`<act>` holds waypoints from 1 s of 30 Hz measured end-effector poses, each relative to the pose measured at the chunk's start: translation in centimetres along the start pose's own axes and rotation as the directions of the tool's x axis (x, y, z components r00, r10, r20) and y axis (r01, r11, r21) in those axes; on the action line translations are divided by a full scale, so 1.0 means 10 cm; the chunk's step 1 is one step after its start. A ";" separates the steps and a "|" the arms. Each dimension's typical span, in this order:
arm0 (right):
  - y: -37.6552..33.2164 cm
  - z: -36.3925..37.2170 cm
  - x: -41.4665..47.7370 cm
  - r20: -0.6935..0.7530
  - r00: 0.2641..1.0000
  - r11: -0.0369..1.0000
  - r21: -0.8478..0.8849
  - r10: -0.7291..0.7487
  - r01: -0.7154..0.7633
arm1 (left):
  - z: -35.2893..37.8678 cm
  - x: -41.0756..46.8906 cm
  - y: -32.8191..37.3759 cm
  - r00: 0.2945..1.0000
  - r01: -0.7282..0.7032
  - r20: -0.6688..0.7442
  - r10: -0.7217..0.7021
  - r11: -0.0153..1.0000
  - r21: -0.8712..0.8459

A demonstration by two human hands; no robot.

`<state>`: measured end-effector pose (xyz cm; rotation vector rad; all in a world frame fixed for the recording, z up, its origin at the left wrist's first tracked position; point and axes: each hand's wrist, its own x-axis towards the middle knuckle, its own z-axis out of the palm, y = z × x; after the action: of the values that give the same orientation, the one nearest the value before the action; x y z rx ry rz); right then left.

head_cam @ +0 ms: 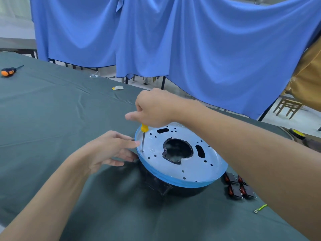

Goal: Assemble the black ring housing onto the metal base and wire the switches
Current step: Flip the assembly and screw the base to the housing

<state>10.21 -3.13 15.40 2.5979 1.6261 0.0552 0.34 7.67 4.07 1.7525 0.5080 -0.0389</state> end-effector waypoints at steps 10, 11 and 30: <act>0.15 0.03 -0.04 -0.032 0.999 1.000 -0.029 0.009 -0.010 | 0.06 0.04 0.00 0.988 -0.060 -0.140 0.060 0.998 0.010; 0.18 0.04 -0.05 0.017 0.999 0.999 0.001 0.035 -0.035 | 0.08 0.04 0.00 0.982 -0.083 -0.170 0.083 0.997 0.010; 0.12 -0.10 -0.16 -0.161 0.981 0.985 0.118 -0.105 0.125 | 0.22 0.12 0.00 0.784 -0.467 -0.336 0.522 0.852 0.236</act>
<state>10.52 -5.03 16.49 2.6445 1.8891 0.1539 1.96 6.02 3.17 1.9956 0.3117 0.6810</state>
